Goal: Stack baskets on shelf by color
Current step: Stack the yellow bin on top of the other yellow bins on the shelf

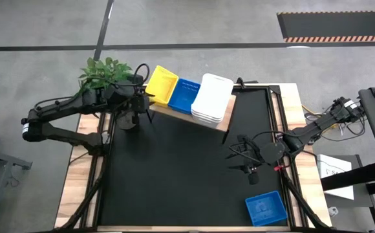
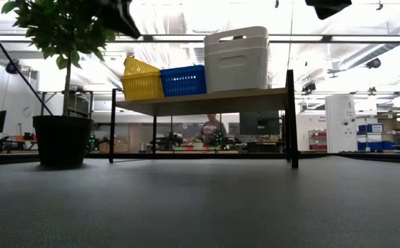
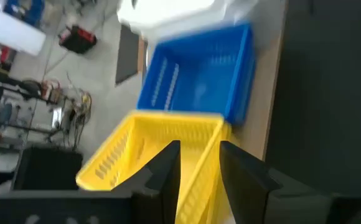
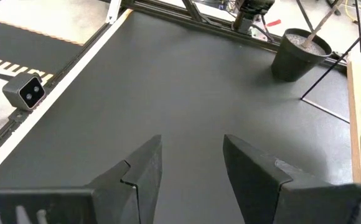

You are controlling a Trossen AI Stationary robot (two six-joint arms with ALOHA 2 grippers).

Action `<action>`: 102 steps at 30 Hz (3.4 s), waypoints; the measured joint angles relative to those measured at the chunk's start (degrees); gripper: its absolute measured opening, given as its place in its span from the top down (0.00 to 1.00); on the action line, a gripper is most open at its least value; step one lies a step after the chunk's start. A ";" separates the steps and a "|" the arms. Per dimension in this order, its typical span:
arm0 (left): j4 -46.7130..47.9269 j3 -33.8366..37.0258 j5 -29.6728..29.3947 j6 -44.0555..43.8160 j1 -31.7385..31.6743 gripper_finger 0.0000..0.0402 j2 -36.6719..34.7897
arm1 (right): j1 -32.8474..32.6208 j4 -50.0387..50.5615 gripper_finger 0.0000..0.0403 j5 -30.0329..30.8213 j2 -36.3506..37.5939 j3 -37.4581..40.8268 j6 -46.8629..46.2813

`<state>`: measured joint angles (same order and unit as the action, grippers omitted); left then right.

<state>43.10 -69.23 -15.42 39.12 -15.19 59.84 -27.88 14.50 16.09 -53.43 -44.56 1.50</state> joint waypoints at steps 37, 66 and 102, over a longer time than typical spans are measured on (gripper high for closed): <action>14.01 5.81 26.09 -73.00 23.67 0.90 -9.94 | 0.04 -0.22 0.62 0.01 -0.04 1.22 0.00; 25.45 26.08 -19.41 -82.19 23.74 1.00 14.03 | 0.04 -0.24 0.63 0.05 -0.04 1.22 0.01; 29.61 23.75 5.96 -78.77 7.83 1.00 17.60 | 0.02 0.33 0.63 0.45 0.00 1.28 -2.67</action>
<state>72.72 -45.48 -9.46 -39.64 -7.36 77.44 -27.86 14.83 16.54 -53.43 -43.27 -1.17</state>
